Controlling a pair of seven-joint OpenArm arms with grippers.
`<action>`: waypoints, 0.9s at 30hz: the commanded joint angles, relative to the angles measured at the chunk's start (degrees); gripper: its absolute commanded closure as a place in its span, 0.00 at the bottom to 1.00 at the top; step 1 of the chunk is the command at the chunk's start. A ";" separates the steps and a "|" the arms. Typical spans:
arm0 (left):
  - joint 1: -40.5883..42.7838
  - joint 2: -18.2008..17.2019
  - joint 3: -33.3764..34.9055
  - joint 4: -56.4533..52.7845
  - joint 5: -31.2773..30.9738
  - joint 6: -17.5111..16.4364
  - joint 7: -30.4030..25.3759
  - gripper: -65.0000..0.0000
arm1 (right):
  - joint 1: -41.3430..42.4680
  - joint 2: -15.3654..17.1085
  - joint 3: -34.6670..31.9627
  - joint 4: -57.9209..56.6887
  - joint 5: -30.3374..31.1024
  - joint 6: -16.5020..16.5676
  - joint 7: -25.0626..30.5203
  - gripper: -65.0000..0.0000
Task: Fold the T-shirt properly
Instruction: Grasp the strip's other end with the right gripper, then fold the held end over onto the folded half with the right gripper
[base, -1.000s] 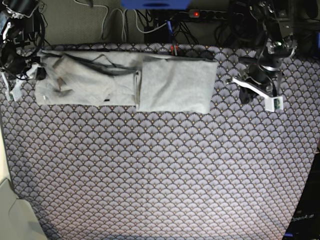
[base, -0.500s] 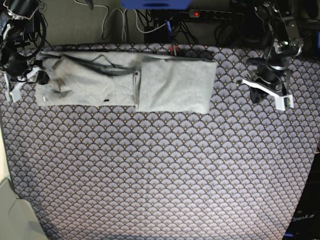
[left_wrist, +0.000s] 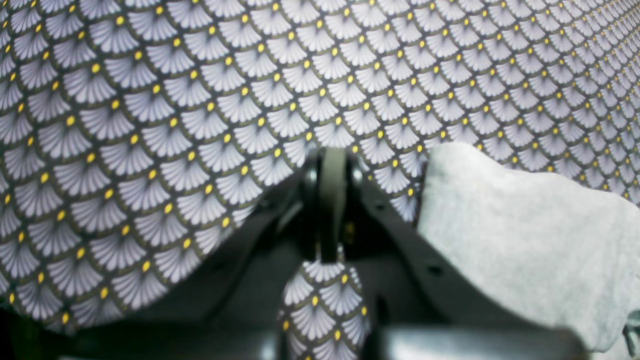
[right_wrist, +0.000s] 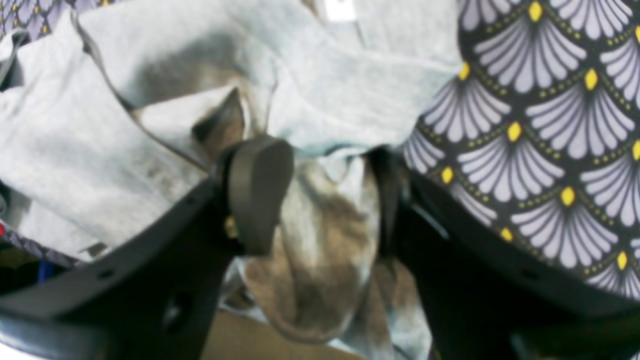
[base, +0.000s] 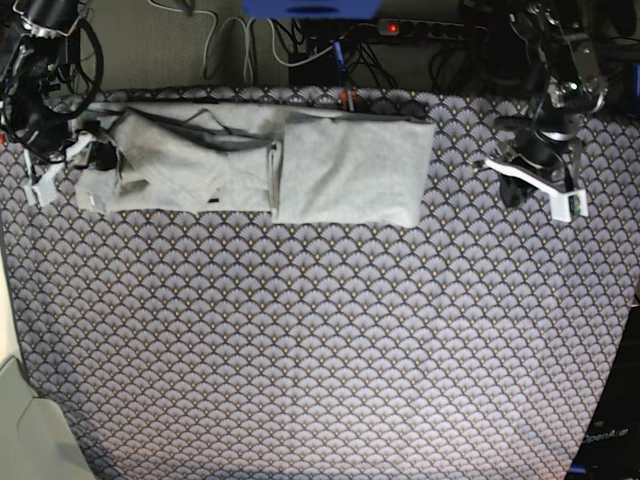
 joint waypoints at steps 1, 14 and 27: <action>-0.05 -0.52 -0.24 1.16 -0.47 -0.20 -1.29 0.99 | -0.94 -0.28 -0.79 1.10 0.27 0.23 -2.08 0.52; -0.05 -0.52 -1.03 1.16 -0.47 -0.20 -1.29 0.99 | -1.21 -1.51 -0.88 3.65 0.09 0.23 -1.64 1.00; 0.92 -0.52 -6.30 2.30 -0.47 -0.20 -1.21 0.99 | -1.56 -5.29 -0.61 19.39 0.09 0.23 -5.42 1.00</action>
